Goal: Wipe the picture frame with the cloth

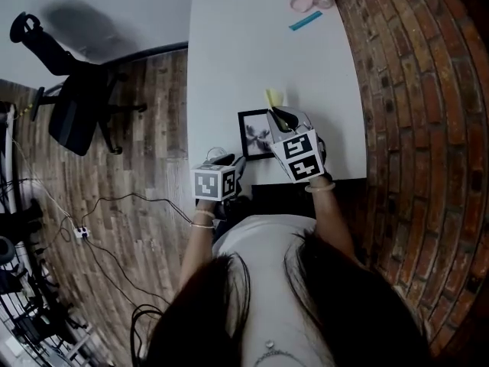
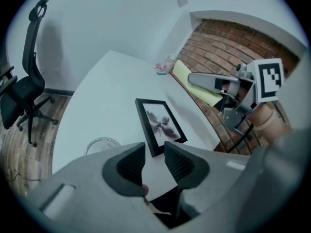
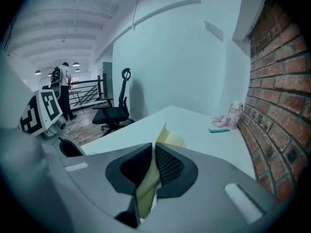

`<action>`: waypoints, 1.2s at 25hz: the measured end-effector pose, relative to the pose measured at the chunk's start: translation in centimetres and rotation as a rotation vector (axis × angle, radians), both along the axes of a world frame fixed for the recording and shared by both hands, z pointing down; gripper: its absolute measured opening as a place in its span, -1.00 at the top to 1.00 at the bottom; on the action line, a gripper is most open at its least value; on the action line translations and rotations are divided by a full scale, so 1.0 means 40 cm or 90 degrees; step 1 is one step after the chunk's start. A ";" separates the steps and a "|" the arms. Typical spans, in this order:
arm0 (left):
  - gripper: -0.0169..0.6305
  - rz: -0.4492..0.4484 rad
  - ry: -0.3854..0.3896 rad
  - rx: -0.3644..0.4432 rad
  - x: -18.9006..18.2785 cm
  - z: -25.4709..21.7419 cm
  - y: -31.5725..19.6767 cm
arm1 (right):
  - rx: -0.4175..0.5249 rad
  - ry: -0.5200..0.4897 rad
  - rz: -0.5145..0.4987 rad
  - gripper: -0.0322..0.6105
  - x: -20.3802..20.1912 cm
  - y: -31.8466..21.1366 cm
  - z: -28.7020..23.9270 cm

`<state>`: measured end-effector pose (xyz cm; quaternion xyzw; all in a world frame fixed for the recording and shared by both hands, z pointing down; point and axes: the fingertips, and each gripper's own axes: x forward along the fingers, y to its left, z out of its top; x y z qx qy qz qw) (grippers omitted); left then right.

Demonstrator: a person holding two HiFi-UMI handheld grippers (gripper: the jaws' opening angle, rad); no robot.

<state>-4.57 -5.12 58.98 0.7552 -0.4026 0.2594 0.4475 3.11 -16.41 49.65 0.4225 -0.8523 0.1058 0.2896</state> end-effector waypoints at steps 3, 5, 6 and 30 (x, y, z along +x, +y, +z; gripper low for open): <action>0.55 -0.010 0.000 -0.012 0.003 0.017 0.002 | -0.021 0.013 -0.023 0.81 -0.017 -0.005 0.035; 0.55 -0.017 -0.002 -0.019 0.004 0.029 0.001 | -0.034 0.019 -0.038 0.81 -0.029 -0.008 0.055; 0.55 -0.021 -0.003 -0.022 0.003 0.035 0.000 | -0.040 0.021 -0.044 0.81 -0.035 -0.010 0.064; 0.56 -0.062 0.027 -0.084 -0.009 0.080 -0.007 | -0.135 0.022 -0.165 0.81 -0.220 -0.029 0.199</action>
